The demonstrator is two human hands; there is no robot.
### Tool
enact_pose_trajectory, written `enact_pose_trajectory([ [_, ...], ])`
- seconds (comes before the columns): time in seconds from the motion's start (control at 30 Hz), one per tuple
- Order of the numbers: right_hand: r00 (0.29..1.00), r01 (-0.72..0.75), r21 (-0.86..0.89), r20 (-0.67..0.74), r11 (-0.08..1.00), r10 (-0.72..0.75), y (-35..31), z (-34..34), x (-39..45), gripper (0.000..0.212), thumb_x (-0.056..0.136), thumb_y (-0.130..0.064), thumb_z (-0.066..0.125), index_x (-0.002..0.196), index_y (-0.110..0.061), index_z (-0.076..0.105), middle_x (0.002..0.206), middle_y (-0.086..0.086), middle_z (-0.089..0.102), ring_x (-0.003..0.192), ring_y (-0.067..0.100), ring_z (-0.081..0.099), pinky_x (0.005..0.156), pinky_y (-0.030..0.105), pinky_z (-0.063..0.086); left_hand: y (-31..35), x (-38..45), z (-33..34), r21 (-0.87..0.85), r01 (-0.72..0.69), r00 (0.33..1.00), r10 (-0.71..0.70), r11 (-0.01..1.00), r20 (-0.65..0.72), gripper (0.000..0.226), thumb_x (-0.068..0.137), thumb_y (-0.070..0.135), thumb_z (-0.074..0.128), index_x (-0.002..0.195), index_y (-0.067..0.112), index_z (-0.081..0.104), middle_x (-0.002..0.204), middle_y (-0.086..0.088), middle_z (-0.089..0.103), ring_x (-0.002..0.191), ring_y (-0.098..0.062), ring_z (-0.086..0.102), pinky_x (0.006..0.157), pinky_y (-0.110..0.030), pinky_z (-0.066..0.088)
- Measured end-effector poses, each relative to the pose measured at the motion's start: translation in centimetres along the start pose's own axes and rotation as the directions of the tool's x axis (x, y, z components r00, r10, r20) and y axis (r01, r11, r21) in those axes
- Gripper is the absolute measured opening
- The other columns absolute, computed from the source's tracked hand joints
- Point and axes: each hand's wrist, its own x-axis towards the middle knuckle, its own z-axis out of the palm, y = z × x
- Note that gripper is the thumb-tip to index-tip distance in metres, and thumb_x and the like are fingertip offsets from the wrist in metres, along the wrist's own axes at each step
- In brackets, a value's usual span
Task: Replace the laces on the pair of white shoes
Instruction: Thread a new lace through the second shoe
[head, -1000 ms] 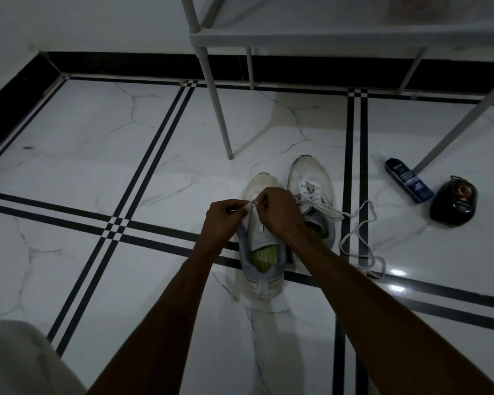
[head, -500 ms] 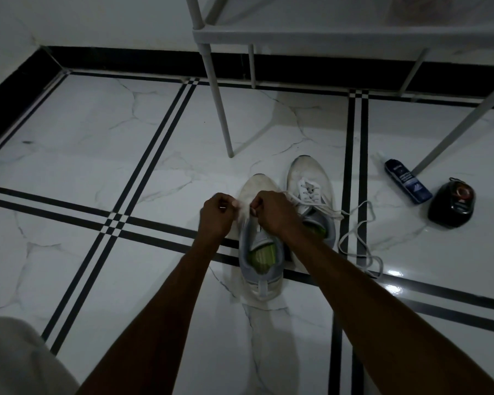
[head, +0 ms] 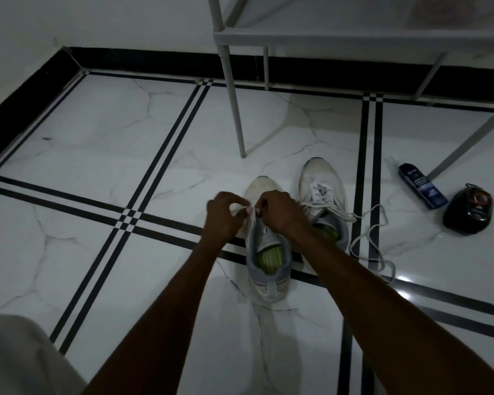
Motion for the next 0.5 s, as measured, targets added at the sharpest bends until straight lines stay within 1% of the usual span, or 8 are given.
enact_pose_trajectory([
  [0.1,1.000,-0.002,-0.002,-0.009,1.000,0.002,-0.1,-0.1,-0.3,0.016,0.090,-0.012,0.062,0.100,-0.012,0.073,0.106,0.008,0.072,0.100,0.026,0.065,0.082,0.033,0.051,-0.1,-0.4,0.3,0.031,0.130,0.991,-0.131,0.991,0.028,0.002,0.083,0.021,0.075,0.083,0.023,0.075,0.094,0.003,0.073,0.094,-0.018,0.067,0.086,-0.039,0.055],
  [0.17,1.000,-0.012,0.011,0.000,1.000,0.012,0.1,-0.3,-0.6,0.017,0.091,-0.013,0.059,0.100,-0.012,0.073,0.105,0.008,0.072,0.100,0.025,0.065,0.082,0.033,0.051,-0.8,-0.2,-1.1,0.046,0.228,0.970,-0.223,0.973,-0.096,0.013,0.080,0.023,0.065,0.089,0.023,0.074,0.095,0.004,0.073,0.093,-0.019,0.069,0.086,-0.040,0.056],
  [0.2,1.000,-0.019,0.015,0.005,1.000,0.019,0.2,-0.5,-0.7,0.017,0.092,-0.012,0.058,0.100,-0.012,0.073,0.104,0.008,0.071,0.098,0.025,0.065,0.081,0.033,0.051,-1.1,0.2,-2.6,0.021,0.322,0.923,-0.309,0.946,-0.229,0.017,0.082,0.023,0.063,0.094,0.019,0.074,0.097,-0.001,0.074,0.095,-0.022,0.069,0.086,-0.038,0.055],
  [0.3,0.999,-0.033,0.034,0.018,0.999,0.033,0.5,-1.0,-0.8,0.017,0.092,-0.013,0.057,0.095,-0.013,0.073,0.099,0.007,0.072,0.093,0.024,0.066,0.081,0.035,0.054,-1.8,1.0,-7.4,0.044,0.627,0.615,-0.460,0.777,-0.641,0.020,0.093,0.020,0.063,0.108,0.009,0.071,0.108,-0.012,0.072,0.109,-0.034,0.064,0.087,-0.041,0.048],
  [0.33,0.999,-0.031,0.046,0.026,0.998,0.030,0.5,-1.1,-0.7,0.016,0.091,-0.012,0.057,0.094,-0.014,0.073,0.099,0.007,0.073,0.093,0.024,0.067,0.083,0.037,0.055,-1.9,1.0,-8.0,0.091,0.656,0.592,-0.436,0.749,-0.678,0.023,0.092,0.019,0.066,0.113,0.009,0.070,0.113,-0.013,0.070,0.113,-0.036,0.061,0.089,-0.041,0.046],
  [0.4,0.999,-0.029,0.064,0.045,0.998,0.026,0.2,-1.0,-0.5,0.016,0.089,-0.010,0.058,0.093,-0.013,0.074,0.099,0.008,0.073,0.094,0.024,0.067,0.086,0.038,0.055,-1.5,0.6,-7.2,0.206,0.527,0.741,-0.328,0.825,-0.586,0.039,0.087,0.019,0.073,0.124,0.012,0.063,0.124,-0.015,0.064,0.120,-0.038,0.053,0.095,-0.044,0.043],
  [0.47,0.999,-0.023,0.080,0.049,0.996,0.019,-0.1,-0.8,-0.3,0.016,0.088,-0.009,0.060,0.092,-0.013,0.075,0.100,0.008,0.073,0.096,0.025,0.067,0.087,0.039,0.054,-1.6,0.1,-4.2,0.257,0.243,0.929,-0.148,0.935,-0.339,0.051,0.083,0.028,0.075,0.130,0.018,0.058,0.130,-0.011,0.059,0.125,-0.037,0.049,0.100,-0.044,0.037],
  [0.5,0.999,-0.018,0.080,0.052,0.997,0.014,-0.3,-0.7,-0.2,0.016,0.088,-0.009,0.060,0.092,-0.013,0.075,0.102,0.009,0.073,0.098,0.026,0.067,0.088,0.039,0.054,-1.5,0.0,-2.7,0.256,0.129,0.976,-0.077,0.958,-0.204,0.049,0.083,0.036,0.073,0.128,0.022,0.060,0.129,-0.007,0.060,0.123,-0.034,0.051,0.099,-0.040,0.035],
])
